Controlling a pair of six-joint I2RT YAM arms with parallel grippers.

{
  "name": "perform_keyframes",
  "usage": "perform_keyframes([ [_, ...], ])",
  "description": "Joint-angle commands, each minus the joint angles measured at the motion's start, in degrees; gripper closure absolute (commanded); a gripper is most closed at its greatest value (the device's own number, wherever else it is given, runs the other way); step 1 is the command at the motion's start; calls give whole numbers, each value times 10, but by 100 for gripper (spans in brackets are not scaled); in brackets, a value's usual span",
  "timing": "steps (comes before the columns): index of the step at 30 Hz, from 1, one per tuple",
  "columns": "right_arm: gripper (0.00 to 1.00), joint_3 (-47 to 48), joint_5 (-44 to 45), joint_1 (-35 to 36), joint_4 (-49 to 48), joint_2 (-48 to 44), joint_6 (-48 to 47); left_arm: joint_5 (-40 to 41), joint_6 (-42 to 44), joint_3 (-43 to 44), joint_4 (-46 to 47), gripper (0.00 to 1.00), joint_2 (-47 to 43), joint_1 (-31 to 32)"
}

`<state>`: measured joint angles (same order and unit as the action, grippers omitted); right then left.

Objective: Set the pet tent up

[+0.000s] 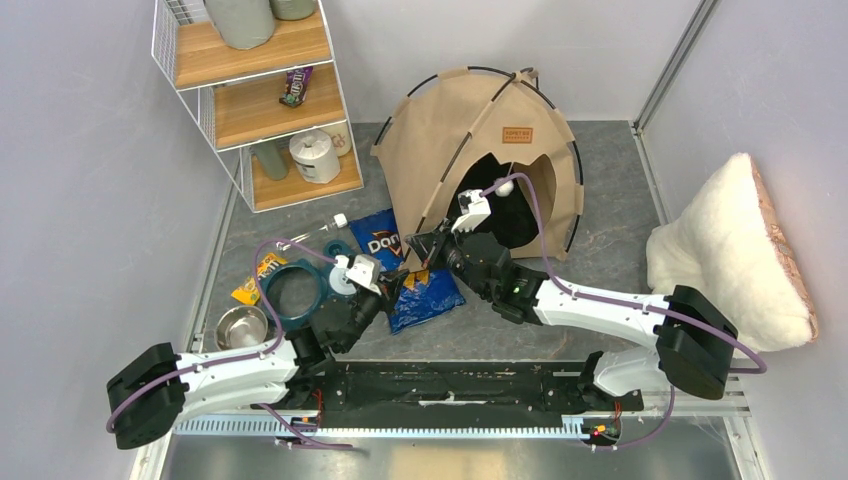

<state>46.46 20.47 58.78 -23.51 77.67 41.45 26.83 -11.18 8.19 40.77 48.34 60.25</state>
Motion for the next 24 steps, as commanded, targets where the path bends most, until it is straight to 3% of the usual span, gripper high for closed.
perform_keyframes([
  [1,100,16,46,-9,-6,7,-16,5,20,9,18,98,-16,2],
  [24,100,19,-4,-2,-15,37,-15,5,21,27,13,98,-4,2],
])
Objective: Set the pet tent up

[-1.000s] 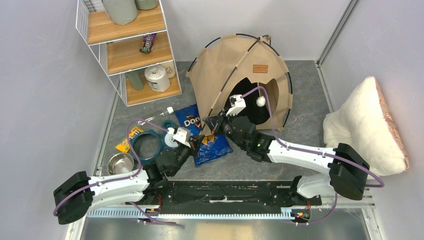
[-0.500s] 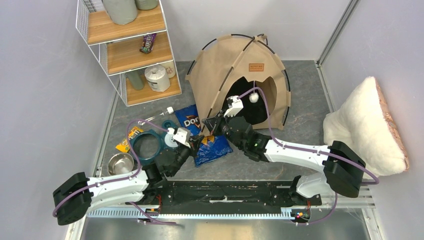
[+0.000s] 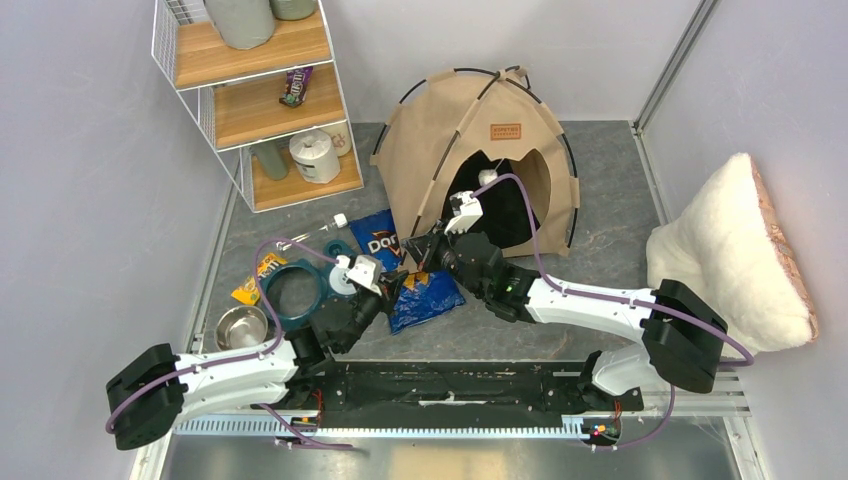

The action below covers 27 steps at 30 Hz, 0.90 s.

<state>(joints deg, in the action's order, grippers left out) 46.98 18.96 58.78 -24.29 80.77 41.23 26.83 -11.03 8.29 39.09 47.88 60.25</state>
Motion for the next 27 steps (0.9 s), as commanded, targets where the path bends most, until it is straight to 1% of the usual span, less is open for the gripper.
perform_keyframes([
  [1,100,13,9,-2,-8,5,-13,5,20,27,29,98,2,2],
  [5,100,11,-2,-1,-10,4,-13,5,21,30,28,98,7,2],
  [8,100,10,8,-1,-7,9,-14,4,21,31,27,98,5,2],
  [17,100,22,96,-1,17,17,-28,-3,19,29,22,98,-1,2],
  [20,100,23,110,-1,21,13,-30,-2,20,30,21,98,-6,2],
  [22,100,22,103,-1,17,10,-32,-2,22,30,19,98,-6,2],
  [27,100,10,42,-1,-26,-3,-43,-2,24,27,17,98,-1,2],
])
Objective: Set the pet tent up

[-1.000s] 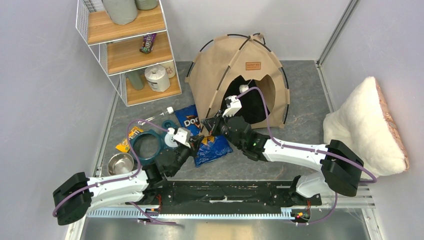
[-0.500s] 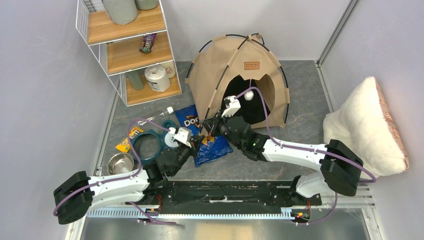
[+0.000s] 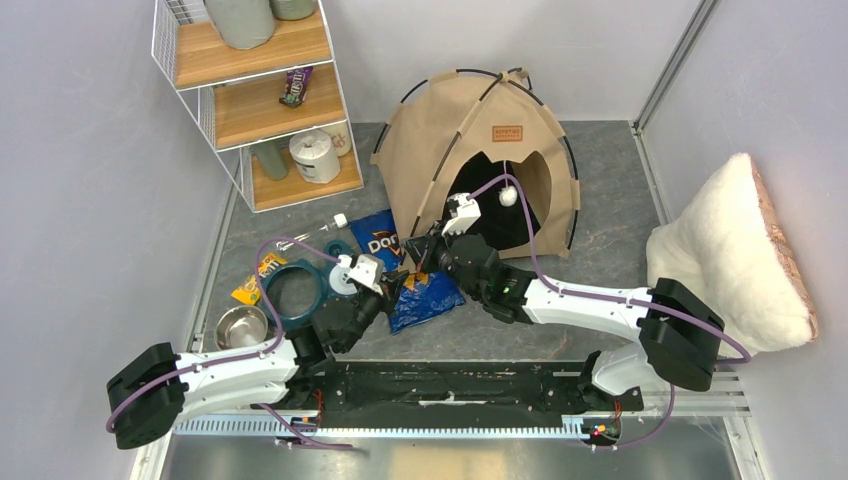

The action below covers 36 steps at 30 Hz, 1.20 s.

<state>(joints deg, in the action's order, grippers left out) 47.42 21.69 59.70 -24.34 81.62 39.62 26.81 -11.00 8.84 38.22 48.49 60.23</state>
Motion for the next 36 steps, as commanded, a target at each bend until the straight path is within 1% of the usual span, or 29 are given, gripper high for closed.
perform_keyframes([
  [1,100,4,6,-10,-33,-14,-27,-2,24,21,26,98,-7,2],
  [5,100,5,-6,-10,-39,-18,-23,-4,26,22,26,98,-4,2],
  [13,100,5,4,-10,-21,-5,-24,-8,29,28,26,98,-7,2],
  [24,100,5,66,-10,7,-7,-25,0,27,23,19,98,-13,2],
  [32,100,6,42,-10,-28,-16,-34,-2,29,24,20,98,-4,2],
  [36,100,5,45,-10,-36,-23,-32,-2,30,24,20,98,2,2],
])
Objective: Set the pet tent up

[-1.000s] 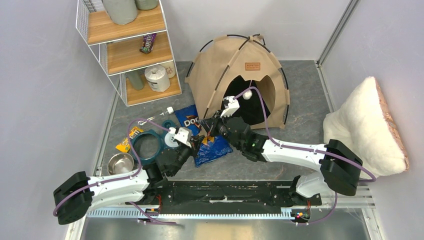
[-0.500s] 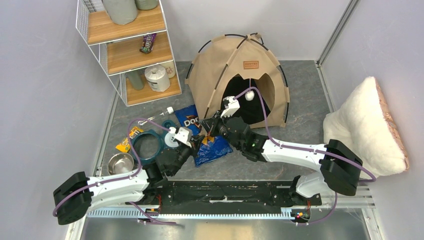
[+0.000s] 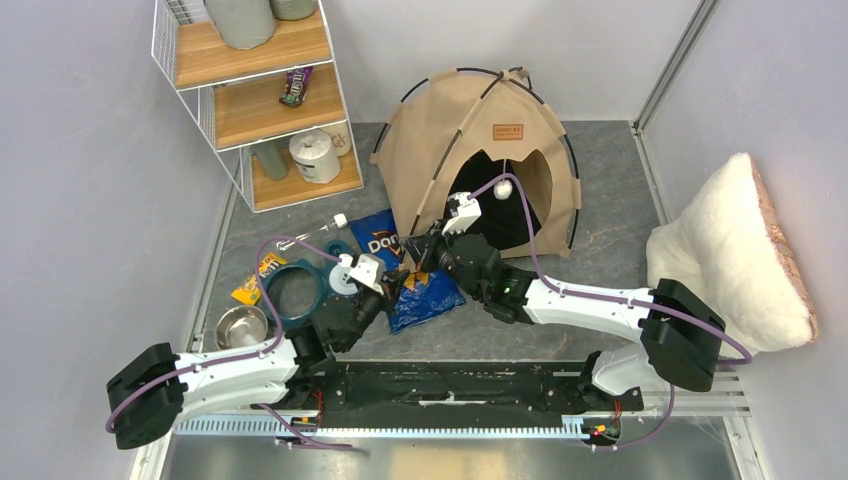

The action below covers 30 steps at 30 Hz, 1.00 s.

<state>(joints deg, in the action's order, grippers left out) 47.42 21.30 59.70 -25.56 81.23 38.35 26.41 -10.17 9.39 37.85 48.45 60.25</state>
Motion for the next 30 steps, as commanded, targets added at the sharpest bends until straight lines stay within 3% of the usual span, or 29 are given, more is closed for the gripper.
perform_keyframes([
  [1,100,6,51,-10,-26,-21,-17,1,22,19,24,98,3,2],
  [10,100,6,76,-10,-12,-23,-25,3,23,19,24,98,4,2],
  [30,100,-5,42,-6,20,3,-21,5,28,27,23,98,-3,2],
])
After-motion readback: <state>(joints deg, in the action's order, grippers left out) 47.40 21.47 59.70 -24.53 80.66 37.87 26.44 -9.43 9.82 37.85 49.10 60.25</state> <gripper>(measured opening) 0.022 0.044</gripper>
